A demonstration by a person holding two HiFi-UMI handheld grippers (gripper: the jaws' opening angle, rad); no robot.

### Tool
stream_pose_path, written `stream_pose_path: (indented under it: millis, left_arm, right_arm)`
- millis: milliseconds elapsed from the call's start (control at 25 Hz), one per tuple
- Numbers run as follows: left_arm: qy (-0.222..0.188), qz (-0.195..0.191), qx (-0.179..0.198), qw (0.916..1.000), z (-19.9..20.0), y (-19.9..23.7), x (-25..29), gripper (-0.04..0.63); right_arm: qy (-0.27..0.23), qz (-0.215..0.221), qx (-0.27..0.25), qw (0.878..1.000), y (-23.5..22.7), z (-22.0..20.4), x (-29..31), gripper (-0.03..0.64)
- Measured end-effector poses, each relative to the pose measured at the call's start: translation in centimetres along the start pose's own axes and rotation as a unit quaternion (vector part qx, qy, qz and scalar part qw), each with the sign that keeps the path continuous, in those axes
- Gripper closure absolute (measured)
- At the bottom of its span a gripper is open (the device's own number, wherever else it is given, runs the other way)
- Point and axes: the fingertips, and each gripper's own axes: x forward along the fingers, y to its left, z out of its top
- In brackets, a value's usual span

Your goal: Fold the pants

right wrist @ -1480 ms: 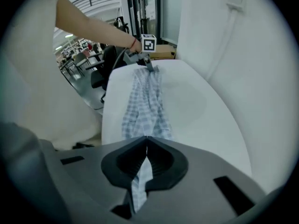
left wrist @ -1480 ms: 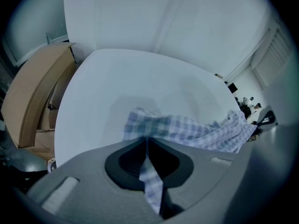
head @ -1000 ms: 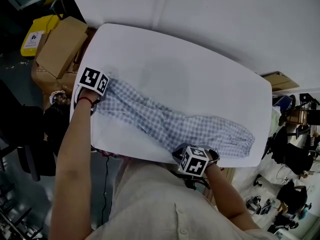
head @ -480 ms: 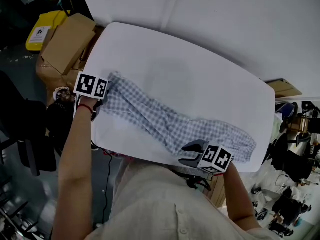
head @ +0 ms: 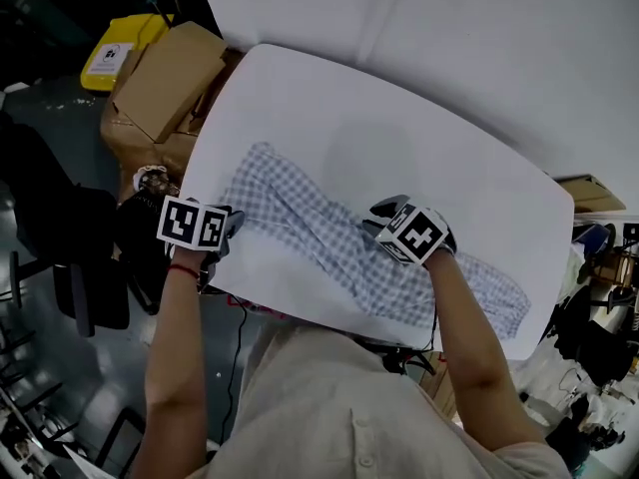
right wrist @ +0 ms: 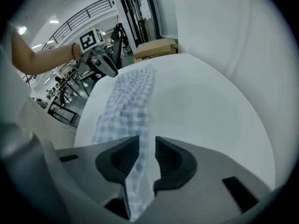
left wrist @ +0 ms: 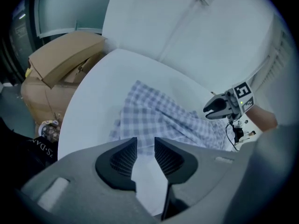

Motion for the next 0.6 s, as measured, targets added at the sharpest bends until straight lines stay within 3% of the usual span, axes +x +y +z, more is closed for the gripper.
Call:
stream_pose_path:
  millis: [400, 600]
  left_arm:
    - [-0.005, 0.066, -0.035, 0.9972, -0.5, 3.0, 0.2, 0.491]
    - [0.013, 0.081, -0.027, 0.9963, -0.9, 3.5, 1.2, 0.492]
  right_arm:
    - [0.044, -0.024, -0.001, 0.999, -0.2, -0.2, 2.5, 0.497]
    - [0.051, -0.027, -0.015, 0.998, 0.5, -0.1, 2.9, 0.514]
